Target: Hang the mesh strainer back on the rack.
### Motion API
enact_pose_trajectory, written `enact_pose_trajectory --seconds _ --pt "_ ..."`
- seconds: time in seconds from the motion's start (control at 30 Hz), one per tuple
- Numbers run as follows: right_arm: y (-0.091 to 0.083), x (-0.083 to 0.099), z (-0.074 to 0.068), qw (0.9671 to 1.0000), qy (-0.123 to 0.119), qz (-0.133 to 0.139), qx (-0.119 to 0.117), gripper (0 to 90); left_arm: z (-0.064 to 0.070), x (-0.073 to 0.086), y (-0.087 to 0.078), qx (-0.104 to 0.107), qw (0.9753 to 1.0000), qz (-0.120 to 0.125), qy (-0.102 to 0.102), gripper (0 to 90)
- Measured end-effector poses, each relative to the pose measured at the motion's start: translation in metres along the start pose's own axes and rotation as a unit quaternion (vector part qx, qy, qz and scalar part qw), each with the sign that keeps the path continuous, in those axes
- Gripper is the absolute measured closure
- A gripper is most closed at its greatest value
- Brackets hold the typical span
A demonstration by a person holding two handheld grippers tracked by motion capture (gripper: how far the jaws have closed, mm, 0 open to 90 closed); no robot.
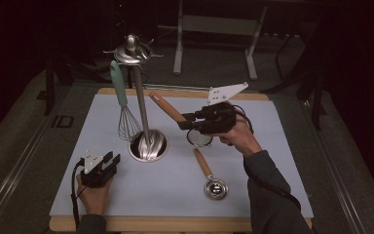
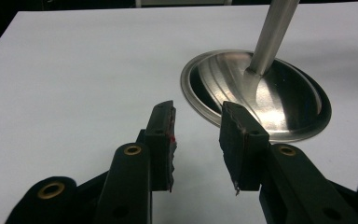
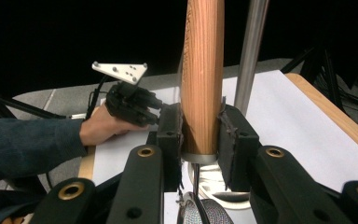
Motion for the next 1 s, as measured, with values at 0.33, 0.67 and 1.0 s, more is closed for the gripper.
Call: enact_pose_trajectory --seconds 0.33,0.67,1.0 --pt "-0.003 -0.015 -0.005 0.9998 -0.009 0.016 -0.011 72.1 0.0 0.0 0.0 0.0 1.0 0.001 -0.001 65.6" --pt "-0.009 -0.023 -0.007 0.9991 -0.013 0.038 -0.01 72.0 0.0 0.0 0.0 0.0 1.0 0.002 -0.002 65.6" --pt "-0.016 -0.033 -0.009 0.9981 -0.014 0.059 -0.014 72.0 0.0 0.0 0.0 0.0 1.0 0.002 -0.001 65.6"
Point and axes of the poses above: each handheld gripper's, and its own axes: y roughly forward along the jaws, x roughly out of its underside, z roughly to its right, the point moved 7 cm from there along y, roughly forward along the jaws, and after that the axes turned 1 degree about -y, right-handed, at the moved point
